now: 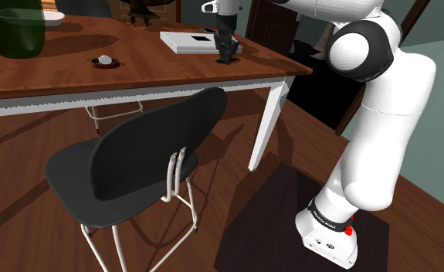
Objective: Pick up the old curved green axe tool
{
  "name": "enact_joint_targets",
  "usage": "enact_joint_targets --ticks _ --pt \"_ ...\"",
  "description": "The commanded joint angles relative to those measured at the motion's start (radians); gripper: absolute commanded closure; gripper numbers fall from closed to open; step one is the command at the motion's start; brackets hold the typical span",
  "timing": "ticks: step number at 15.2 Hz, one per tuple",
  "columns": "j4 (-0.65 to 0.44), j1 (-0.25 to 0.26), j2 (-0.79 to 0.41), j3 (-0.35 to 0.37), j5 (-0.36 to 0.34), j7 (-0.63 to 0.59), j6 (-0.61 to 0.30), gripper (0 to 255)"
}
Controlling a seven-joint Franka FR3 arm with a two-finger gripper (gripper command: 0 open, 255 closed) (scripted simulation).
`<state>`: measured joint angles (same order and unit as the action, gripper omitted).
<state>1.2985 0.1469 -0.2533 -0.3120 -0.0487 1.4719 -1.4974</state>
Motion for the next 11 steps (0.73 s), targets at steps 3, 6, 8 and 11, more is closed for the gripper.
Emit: enact_joint_targets --ticks 3,6,8,11 --pt "0.000 0.000 0.000 0.000 0.000 0.000 0.000 255" --pt "-0.020 -0.001 -0.005 0.000 0.001 0.002 0.016 255" --pt "-0.065 -0.005 -0.017 -0.001 0.005 0.007 0.049 255" --pt "-0.140 -0.013 -0.041 -0.003 0.012 0.015 0.100 255"
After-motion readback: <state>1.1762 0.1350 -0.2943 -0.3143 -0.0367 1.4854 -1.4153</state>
